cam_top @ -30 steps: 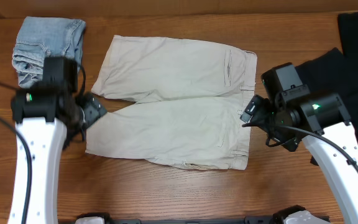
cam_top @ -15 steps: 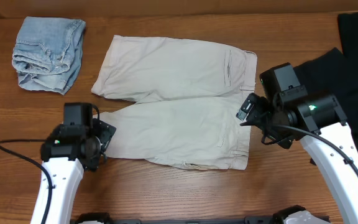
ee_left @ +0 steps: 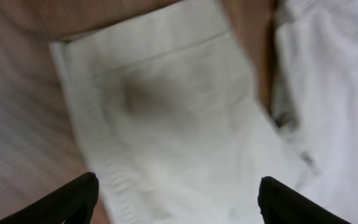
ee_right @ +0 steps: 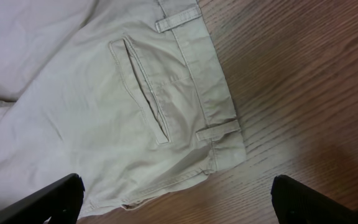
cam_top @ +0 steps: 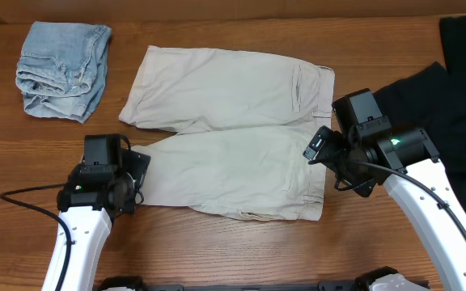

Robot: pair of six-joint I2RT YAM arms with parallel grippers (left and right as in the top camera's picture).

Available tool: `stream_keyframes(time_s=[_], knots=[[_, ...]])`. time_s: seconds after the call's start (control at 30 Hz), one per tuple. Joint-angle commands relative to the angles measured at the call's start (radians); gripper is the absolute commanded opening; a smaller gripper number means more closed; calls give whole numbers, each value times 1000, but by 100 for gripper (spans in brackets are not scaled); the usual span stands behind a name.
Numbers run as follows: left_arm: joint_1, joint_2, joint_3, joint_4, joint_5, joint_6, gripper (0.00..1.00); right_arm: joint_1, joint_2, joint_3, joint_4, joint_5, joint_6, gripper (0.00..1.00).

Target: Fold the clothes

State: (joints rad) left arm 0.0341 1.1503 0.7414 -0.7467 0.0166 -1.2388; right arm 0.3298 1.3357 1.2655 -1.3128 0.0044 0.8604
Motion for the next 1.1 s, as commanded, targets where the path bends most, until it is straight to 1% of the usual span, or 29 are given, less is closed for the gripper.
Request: stream_keyframes(time_s=[0.0, 0.07, 0.17, 0.3, 0.37, 0.5, 0.63, 0.7, 0.87, 1.07], knots=[[-2, -5, -5, -69, 11, 70, 89, 7, -16, -3, -1, 1, 7, 100], [-2, -5, -5, -127, 5, 109, 91, 7, -16, -3, -1, 1, 8, 100], [-2, -5, -5, -209, -23, 117, 91, 7, -16, -3, 0, 2, 4, 100], [-2, -5, -22, -234, -42, 114, 91, 7, -15, -3, -1, 18, 4, 100], [-2, -5, -45, -213, -43, 108, 91, 7, -15, -3, 0, 25, 3, 100], [-2, -5, -116, -121, -59, 47, 90, 7, -15, -3, 3, 32, 3, 100], [-1, -5, -168, -43, -119, -50, 88, 7, -15, -3, 13, 31, -14, 100], [-1, -5, -175, -24, -159, -76, 87, 7, -15, -3, 16, 32, -27, 100], [3, -5, -185, 44, -241, -85, 89, 7, -15, -3, 19, 31, -26, 100], [34, 50, -186, 110, -236, -85, 85, 7, -15, -3, 23, 27, -22, 100]])
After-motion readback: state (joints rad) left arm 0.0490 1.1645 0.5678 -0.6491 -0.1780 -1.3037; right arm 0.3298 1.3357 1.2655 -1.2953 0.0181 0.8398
